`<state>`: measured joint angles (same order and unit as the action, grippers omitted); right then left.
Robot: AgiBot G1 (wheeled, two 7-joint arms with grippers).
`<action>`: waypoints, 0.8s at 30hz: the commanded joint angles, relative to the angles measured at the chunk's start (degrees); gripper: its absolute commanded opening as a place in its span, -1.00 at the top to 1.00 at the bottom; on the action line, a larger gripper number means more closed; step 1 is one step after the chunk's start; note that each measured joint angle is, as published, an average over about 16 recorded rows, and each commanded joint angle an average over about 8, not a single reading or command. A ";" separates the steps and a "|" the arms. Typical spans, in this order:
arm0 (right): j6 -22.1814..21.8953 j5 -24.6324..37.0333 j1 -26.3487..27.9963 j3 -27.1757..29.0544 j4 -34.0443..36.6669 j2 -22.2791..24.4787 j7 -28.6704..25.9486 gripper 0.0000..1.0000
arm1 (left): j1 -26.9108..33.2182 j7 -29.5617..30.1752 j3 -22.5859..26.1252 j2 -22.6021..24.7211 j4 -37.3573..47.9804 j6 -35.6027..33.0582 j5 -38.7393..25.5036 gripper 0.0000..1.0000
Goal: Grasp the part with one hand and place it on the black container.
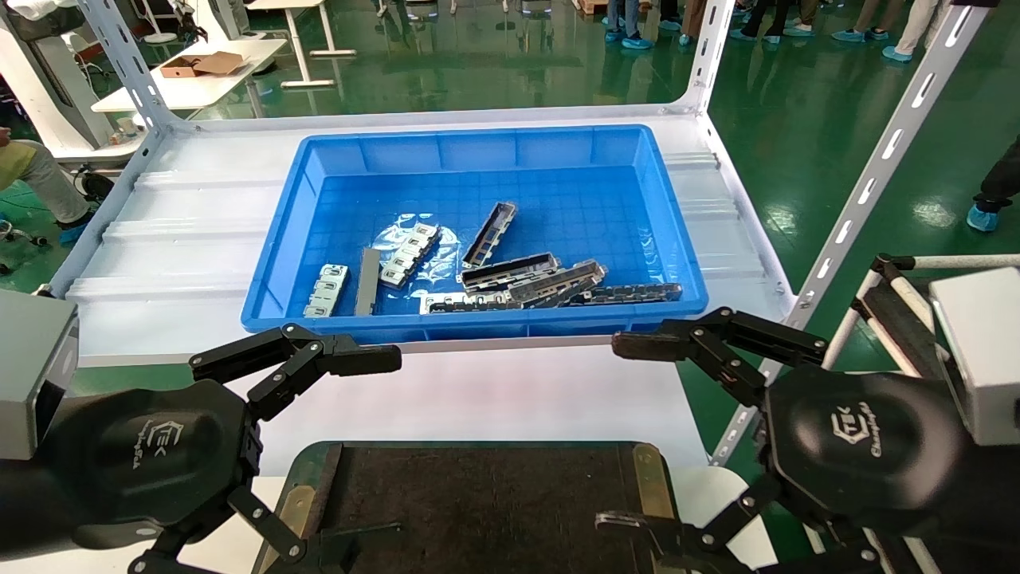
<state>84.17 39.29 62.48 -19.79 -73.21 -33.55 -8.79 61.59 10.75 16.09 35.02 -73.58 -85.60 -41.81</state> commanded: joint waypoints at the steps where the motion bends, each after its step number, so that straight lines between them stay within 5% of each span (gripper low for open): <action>1: 0.00 0.00 0.00 0.00 0.00 0.00 0.00 -1.00 | 0.00 0.00 0.00 0.00 0.00 0.00 0.00 -1.00; 24: 0.00 0.00 0.00 0.00 0.00 0.00 0.00 -1.00 | 0.00 0.00 0.00 0.00 0.00 0.00 0.00 -1.00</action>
<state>84.17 39.29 62.48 -19.79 -73.21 -33.55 -8.79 61.59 10.75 16.09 35.02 -73.58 -85.60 -41.81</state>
